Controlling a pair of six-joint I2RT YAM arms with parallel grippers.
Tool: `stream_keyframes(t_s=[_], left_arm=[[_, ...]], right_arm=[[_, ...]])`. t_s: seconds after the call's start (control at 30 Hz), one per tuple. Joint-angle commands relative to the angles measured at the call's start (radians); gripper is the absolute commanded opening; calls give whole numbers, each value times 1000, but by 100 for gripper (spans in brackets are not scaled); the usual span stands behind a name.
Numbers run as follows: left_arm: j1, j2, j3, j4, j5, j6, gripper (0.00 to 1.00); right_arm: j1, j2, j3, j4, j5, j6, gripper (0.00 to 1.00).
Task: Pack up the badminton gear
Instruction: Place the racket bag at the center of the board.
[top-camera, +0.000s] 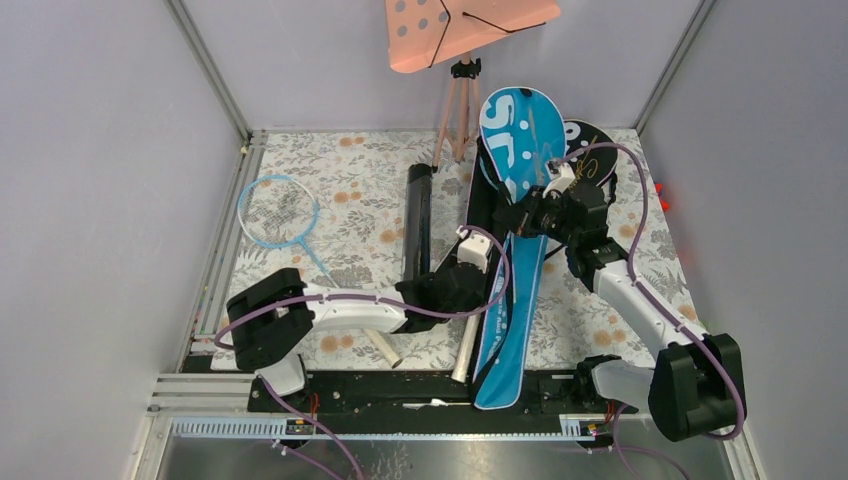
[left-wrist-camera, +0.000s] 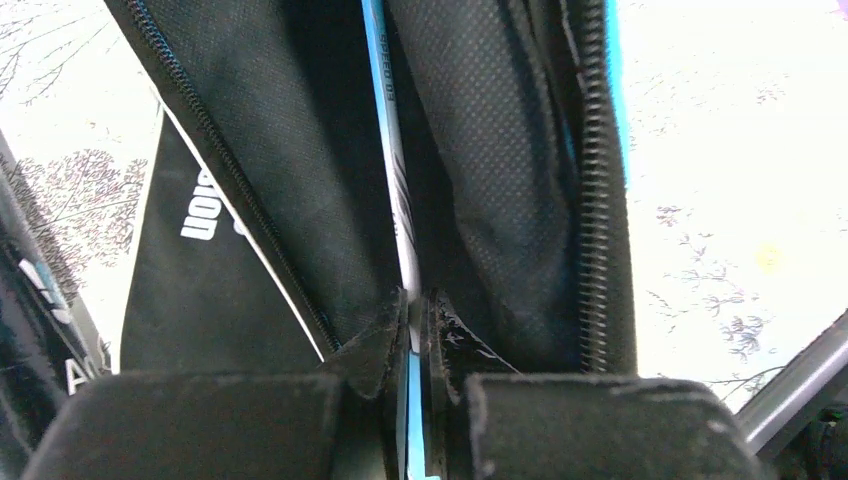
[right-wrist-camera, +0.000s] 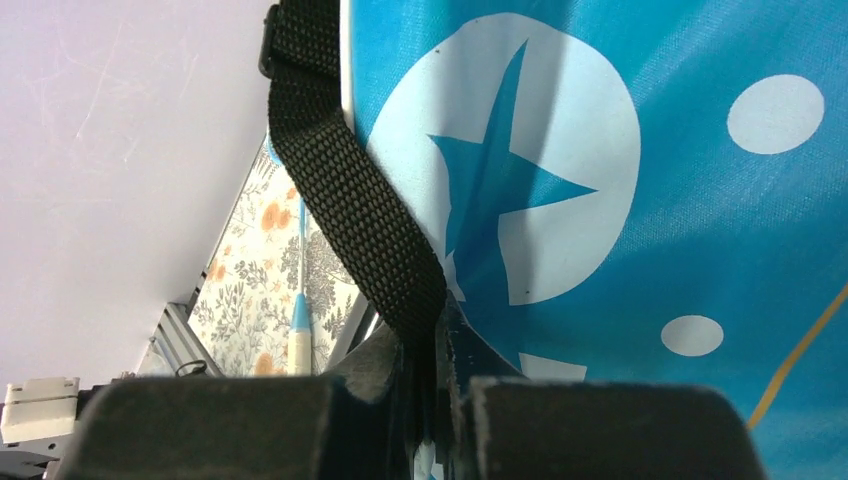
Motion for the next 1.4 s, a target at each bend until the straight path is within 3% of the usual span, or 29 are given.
stream_keyframes(t_s=[0.0, 0.07, 0.17, 0.27, 0.4, 0.53, 0.67, 0.9, 0.97, 1.1, 1.2, 1.37], left_arm=[[48, -66, 19, 343, -95, 13, 0], [48, -110, -14, 335, -94, -4, 0], [48, -164, -42, 314, -104, -44, 0], [48, -178, -42, 275, -128, -103, 0], [48, -161, -25, 265, -104, -142, 0], [48, -132, -15, 272, -73, -150, 0], [48, -102, -9, 289, -38, -160, 0], [48, -160, -44, 192, -55, -104, 2], [50, -234, -82, 84, -117, -71, 35], [72, -357, -162, -179, -109, -37, 94], [82, -420, -223, -309, -77, -100, 99], [100, -546, -424, -210, 88, -169, 98]], right_arm=[[72, -59, -35, -175, -221, 42, 0], [72, -80, -4, -325, -88, -24, 0], [92, -88, 38, -482, 113, -88, 23], [158, -83, 61, -556, 249, -142, 29], [250, -55, 86, -597, 321, -145, 50], [344, -43, 105, -693, 565, -98, 53], [375, -49, 90, -760, 706, -16, 56], [499, 4, 104, -780, 777, -26, 71], [552, 47, 130, -789, 806, -25, 72], [615, 138, 166, -802, 881, 6, 72], [642, 220, 207, -792, 895, 20, 72], [656, 323, 237, -747, 930, 53, 69]])
